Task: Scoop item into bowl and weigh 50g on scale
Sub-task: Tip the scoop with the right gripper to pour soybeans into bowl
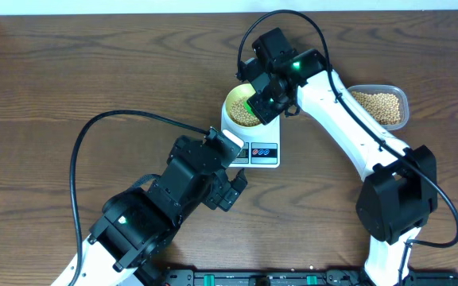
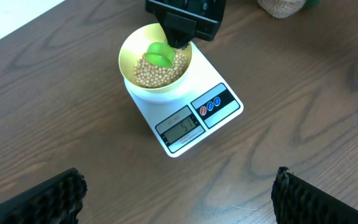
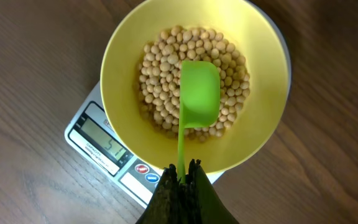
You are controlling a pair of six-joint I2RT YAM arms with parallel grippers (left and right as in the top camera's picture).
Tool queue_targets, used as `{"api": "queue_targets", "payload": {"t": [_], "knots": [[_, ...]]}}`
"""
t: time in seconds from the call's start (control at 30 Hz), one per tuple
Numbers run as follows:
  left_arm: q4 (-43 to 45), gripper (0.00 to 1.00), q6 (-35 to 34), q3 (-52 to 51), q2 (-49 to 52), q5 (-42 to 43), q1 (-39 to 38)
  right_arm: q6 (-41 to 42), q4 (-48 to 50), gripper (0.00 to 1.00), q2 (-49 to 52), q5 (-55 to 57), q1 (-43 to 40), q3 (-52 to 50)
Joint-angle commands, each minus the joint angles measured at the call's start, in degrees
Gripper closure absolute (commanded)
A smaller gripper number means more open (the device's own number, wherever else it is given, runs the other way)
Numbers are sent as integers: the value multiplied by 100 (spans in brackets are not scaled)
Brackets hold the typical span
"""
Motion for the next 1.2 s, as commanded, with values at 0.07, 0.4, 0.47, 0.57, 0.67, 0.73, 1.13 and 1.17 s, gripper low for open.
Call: {"api": "queue_targets", "payload": {"t": [0.07,0.4,0.47,0.57,0.67,0.73,1.13,1.17], "knots": [[4,2,79,173,-31,-74,24,66,-2,99,179,-94,50,-160],[4,2,79,173,-31,-74,24,293,146,99,223,-319,39,-155],[2,2,79,173,-31,-74,24,457,140,99,223,-398,-22,-157],[2,2,79,173,-31,-74,24,562,129,99,223,-507,-79,-155],[4,2,79,173,-31,-74,24,721,127,99,223,-793,-199,-155],[4,2,79,173,-31,-74,24,732,138,99,223,-1010,-278,-155],[4,2,79,173,-31,-74,24,903,227,99,227,-2398,-778,-157],[4,2,79,173,-31,-74,24,903,212,99,232,-2573,-863,-160]]}}
